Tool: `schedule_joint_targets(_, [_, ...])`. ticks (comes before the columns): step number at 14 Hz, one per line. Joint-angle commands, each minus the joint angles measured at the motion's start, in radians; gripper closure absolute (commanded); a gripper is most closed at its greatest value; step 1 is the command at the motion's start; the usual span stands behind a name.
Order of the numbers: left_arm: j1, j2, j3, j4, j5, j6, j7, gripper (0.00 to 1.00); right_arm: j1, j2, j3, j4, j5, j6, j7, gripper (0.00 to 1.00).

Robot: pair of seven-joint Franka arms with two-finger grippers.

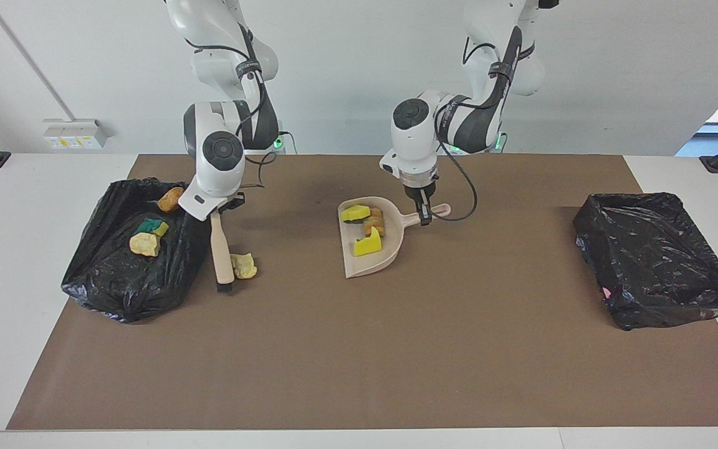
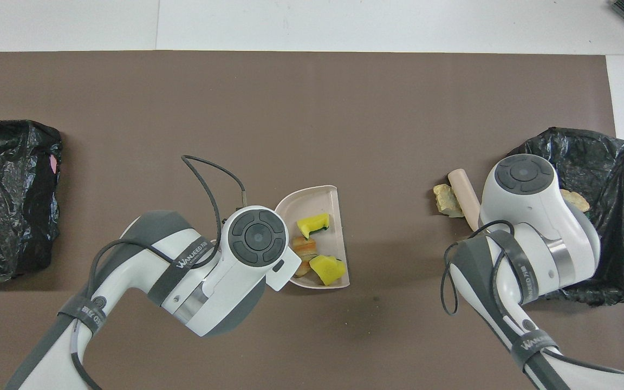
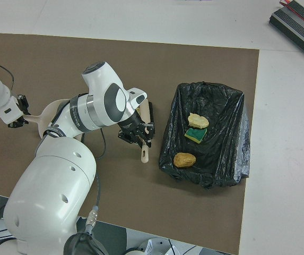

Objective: Sweep and dump trash in bin
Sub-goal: 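Sweep the remaining rocks toward the dustpan with the right gripper, then brush the rocks into the dustpan held by the left gripper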

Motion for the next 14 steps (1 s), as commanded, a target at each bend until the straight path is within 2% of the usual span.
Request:
schedule_joint_targets(1, [0.003,-0.039,0.001,-0.051,0.014,0.026,0.013,1.00,0.005,-0.024,0.007,-0.024,0.181,-0.015,-0.117,1.00])
schedule_joint_targets(7, [0.004,-0.040,0.003,-0.059,0.014,0.031,0.013,1.00,0.154,-0.021,0.007,-0.066,0.552,0.025,-0.075,1.00])
schedule_joint_targets(11, [0.004,-0.040,0.003,-0.059,0.014,0.037,0.013,1.00,0.284,-0.021,0.007,-0.080,0.796,0.114,0.057,1.00])
schedule_joint_targets(14, [0.007,-0.042,0.003,-0.059,0.014,0.040,0.013,1.00,0.290,-0.028,0.005,-0.055,0.811,0.105,0.074,1.00])
